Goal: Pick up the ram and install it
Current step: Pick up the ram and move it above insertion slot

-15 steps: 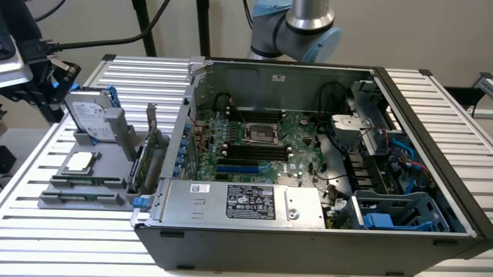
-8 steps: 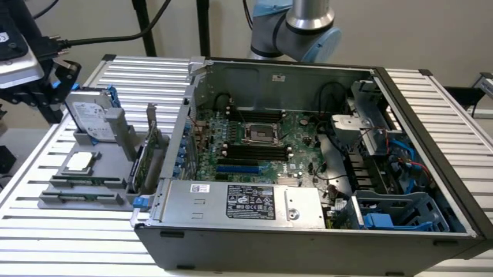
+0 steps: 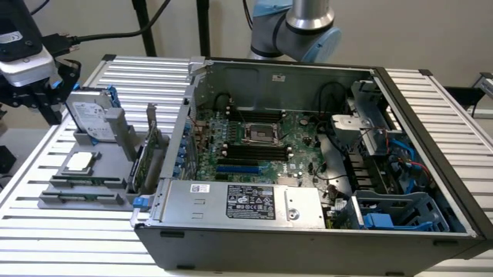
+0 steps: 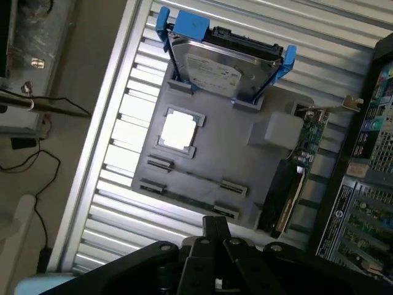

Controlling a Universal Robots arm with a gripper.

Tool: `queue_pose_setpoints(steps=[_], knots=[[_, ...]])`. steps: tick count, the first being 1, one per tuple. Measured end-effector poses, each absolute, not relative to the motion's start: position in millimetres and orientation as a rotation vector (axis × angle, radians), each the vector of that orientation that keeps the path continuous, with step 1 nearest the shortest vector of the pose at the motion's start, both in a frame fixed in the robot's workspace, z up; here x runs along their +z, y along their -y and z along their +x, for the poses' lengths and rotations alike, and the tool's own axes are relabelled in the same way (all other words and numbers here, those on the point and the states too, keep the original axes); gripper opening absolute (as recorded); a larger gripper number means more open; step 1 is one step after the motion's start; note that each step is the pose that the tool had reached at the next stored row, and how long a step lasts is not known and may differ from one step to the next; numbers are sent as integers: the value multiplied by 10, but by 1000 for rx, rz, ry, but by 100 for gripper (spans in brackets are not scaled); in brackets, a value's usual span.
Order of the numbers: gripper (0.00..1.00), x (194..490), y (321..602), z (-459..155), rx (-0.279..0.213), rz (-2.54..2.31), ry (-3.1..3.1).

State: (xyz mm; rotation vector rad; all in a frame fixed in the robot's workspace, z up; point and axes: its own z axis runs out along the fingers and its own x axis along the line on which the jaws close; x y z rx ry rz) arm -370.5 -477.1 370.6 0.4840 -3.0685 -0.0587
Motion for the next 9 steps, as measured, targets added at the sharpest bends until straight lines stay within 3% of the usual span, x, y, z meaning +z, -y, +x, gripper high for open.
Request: queue_pose_setpoints(steps=[9], knots=[[11,3670,4771,-3705,-54,731,3016]])
